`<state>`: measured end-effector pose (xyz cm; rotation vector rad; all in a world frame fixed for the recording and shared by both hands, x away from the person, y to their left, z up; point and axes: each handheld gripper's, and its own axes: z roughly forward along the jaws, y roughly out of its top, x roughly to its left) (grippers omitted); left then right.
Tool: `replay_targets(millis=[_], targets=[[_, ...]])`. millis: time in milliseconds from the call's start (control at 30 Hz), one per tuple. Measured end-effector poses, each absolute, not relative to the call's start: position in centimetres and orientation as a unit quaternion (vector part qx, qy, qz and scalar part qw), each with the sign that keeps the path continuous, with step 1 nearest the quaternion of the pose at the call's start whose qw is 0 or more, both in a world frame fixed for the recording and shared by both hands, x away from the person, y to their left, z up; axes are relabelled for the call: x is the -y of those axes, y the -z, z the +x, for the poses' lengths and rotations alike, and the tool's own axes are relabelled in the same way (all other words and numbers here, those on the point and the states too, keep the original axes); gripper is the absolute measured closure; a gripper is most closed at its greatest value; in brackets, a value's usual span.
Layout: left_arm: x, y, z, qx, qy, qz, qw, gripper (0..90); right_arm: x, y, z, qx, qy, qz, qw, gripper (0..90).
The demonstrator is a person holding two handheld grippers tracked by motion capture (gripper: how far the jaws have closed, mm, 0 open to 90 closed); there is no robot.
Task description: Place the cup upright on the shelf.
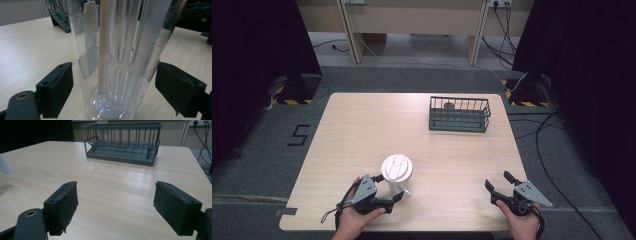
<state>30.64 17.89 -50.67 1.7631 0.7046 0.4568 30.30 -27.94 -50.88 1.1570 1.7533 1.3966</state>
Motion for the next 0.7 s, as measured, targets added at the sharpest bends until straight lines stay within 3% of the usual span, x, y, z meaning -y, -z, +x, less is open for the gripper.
replay_targets(millis=[700], targets=[[-16.8, 51.5, 32.2, -0.287, -0.185, 0.738, 0.582, 16.7, 27.7, 51.0, 30.3, -0.667, -0.524, 0.433, 0.305, 20.5]])
